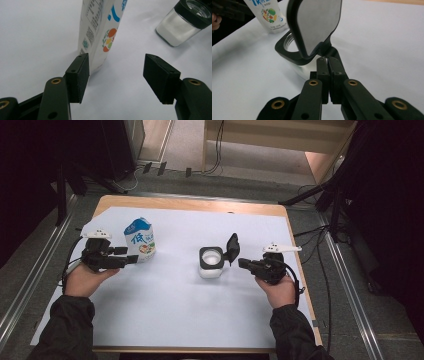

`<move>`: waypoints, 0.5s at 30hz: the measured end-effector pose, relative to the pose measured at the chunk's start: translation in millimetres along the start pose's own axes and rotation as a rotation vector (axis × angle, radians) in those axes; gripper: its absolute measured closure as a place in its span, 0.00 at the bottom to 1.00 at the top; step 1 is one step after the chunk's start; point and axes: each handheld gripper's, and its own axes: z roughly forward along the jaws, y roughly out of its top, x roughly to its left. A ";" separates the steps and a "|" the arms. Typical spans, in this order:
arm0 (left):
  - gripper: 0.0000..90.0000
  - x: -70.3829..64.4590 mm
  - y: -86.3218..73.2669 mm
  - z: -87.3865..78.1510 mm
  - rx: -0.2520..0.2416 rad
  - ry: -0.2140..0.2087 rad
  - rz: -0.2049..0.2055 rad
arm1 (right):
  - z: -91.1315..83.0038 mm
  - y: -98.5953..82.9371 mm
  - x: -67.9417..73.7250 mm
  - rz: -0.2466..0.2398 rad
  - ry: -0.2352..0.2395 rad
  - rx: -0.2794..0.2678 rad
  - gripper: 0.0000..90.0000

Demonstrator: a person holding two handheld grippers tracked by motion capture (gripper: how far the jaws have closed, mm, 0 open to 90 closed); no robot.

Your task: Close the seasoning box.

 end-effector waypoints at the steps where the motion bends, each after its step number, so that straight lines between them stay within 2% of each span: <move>1: 0.43 -0.4 -1.0 -0.5 0.002 0.003 0.004 | 0.6 0.7 -1.2 0.000 -0.003 0.000 1.00; 2: 0.43 -1.1 -2.4 -1.0 0.002 -0.009 0.003 | 1.0 1.4 -1.7 0.004 -0.005 0.000 1.00; 9: 0.44 -7.8 -13.0 -4.4 0.019 -0.004 0.008 | 10.5 13.1 -7.6 0.022 -0.012 -0.011 1.00; 15: 0.44 -14.9 -19.9 -6.5 0.020 -0.012 0.007 | 21.1 22.4 -8.3 0.006 -0.001 -0.012 1.00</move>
